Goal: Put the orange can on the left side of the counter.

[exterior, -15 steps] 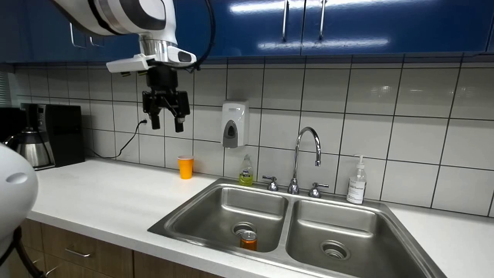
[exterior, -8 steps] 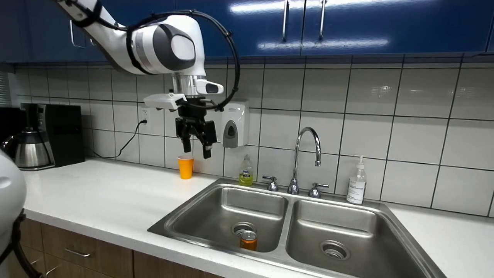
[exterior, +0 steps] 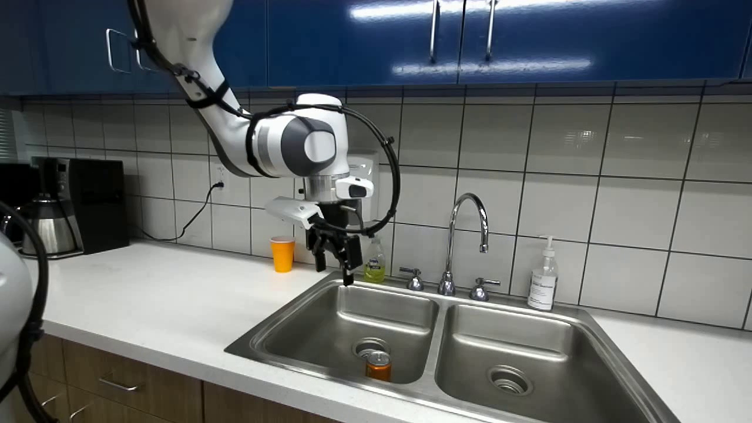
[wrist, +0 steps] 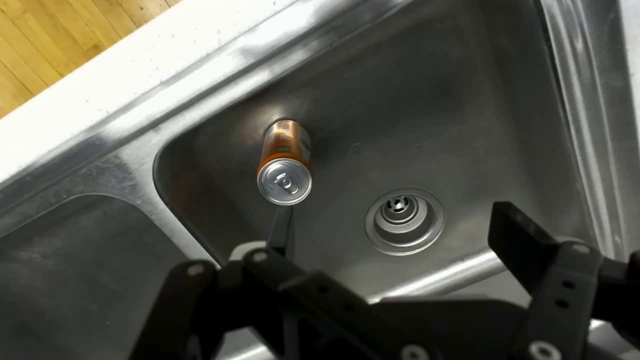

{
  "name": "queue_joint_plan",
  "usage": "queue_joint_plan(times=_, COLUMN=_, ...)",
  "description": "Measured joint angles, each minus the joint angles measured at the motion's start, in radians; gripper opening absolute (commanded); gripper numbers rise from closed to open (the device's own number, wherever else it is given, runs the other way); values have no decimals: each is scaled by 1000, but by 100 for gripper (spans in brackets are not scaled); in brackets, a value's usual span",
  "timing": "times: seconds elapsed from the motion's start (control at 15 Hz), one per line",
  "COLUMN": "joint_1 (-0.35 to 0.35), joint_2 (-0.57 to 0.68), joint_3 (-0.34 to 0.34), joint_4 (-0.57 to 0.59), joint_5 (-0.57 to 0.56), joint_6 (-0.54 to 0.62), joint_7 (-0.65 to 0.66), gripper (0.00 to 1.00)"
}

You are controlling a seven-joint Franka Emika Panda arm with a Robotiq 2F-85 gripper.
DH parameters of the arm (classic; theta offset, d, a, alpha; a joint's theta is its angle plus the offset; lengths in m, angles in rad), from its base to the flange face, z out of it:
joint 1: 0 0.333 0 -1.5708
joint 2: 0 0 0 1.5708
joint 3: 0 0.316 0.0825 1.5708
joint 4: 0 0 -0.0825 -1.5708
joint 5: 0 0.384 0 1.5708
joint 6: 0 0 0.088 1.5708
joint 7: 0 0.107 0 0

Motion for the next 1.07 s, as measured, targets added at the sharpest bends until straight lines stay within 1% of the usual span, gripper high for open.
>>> queue_joint_plan(times=0.2, joint_1=0, joint_2=106, joint_3=-26, joint_4=49, joint_5=0, joint_6=36, joint_7=0, gripper=100)
queue_joint_plan(times=0.6, joint_1=2, joint_2=257, joint_3=-60, joint_4=135, joint_5=16, joint_6=42, joint_7=-3, gripper=100)
queue_joint_plan(times=1.07, joint_1=2, joint_2=408, joint_3=-69, joint_4=215, joint_5=125, joint_6=42, joint_7=-51, gripper=100)
